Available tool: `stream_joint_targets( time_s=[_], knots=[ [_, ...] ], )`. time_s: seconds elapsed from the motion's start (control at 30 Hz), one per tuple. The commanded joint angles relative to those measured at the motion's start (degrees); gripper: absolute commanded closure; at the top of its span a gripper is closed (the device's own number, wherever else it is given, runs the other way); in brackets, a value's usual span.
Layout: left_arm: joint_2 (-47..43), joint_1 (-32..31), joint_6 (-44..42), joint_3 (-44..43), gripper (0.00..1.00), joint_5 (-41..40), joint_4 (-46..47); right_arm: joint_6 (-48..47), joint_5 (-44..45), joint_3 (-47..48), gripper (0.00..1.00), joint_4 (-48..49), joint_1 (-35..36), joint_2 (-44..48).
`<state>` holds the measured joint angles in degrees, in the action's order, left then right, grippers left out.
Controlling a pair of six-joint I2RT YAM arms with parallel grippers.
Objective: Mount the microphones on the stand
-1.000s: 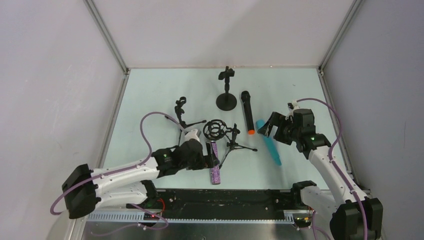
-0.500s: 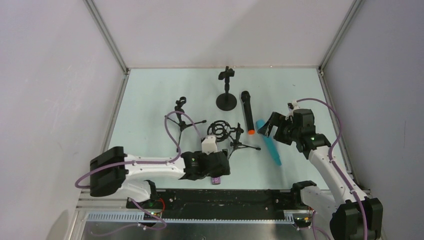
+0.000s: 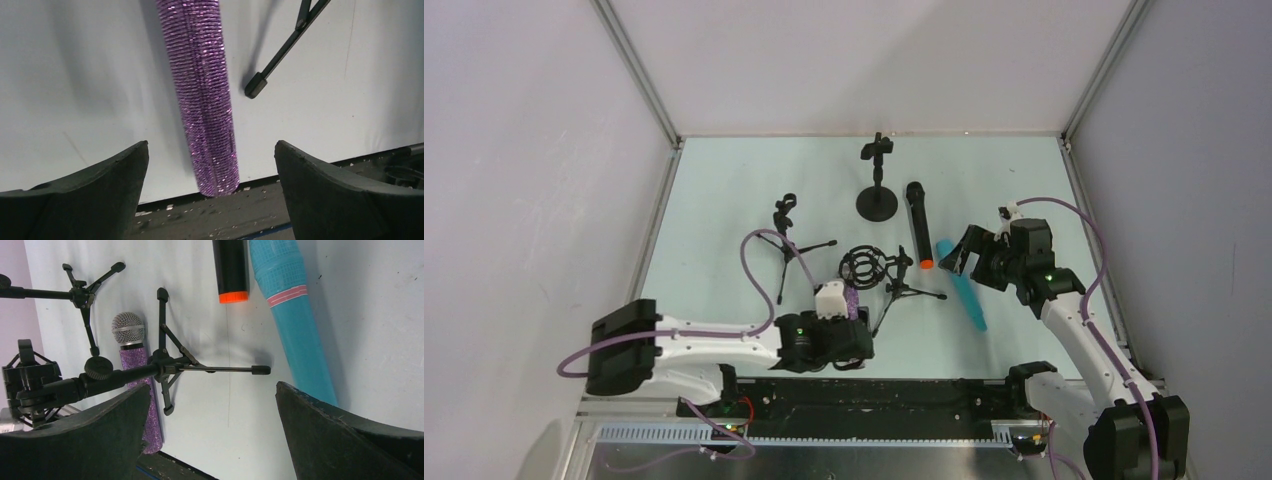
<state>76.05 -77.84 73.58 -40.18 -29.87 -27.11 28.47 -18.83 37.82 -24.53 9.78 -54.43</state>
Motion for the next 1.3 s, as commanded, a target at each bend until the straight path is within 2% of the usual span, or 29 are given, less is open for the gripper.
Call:
stream_joint_targets(
  time_s=[0.0,0.2,0.4,0.6,1.0,1.07,1.17,1.27],
  knots=[
    [-8.05,-0.53,2.00,2.10,0.00,-5.17,-2.53,0.27,-1.20,-0.03,0.00,1.85,-0.05,0.32],
    [-18.20,-0.47,-1.06,3.89,0.00,-9.14,-2.38,0.24,-1.34,-0.04,0.00,2.13,-0.03,-0.08],
    [-22.37,-0.58,-1.48,5.72,0.00,-9.03,-2.25,1.58,-2.10,-0.03,0.00,2.74,-0.15,-1.17],
    [-17.89,-1.30,-0.06,4.94,0.04,-7.70,-2.29,3.56,-1.05,-0.03,0.00,2.44,-0.37,-1.73],
    [0.16,-5.60,1.75,-1.72,0.11,-5.94,-2.37,2.82,2.11,-0.03,0.00,1.17,-0.68,0.71],
    [0.82,-5.57,2.20,-1.02,0.15,-5.94,-2.35,2.90,1.98,-0.03,0.00,1.09,-0.70,0.64],
    [0.05,-5.62,2.96,0.80,0.25,-6.30,-2.36,2.78,1.80,-0.03,0.00,1.11,-0.77,0.54],
    [-0.17,-5.57,3.97,2.30,0.28,-5.85,-2.37,2.86,1.65,-0.03,0.00,1.17,-1.00,0.58]
  ],
)
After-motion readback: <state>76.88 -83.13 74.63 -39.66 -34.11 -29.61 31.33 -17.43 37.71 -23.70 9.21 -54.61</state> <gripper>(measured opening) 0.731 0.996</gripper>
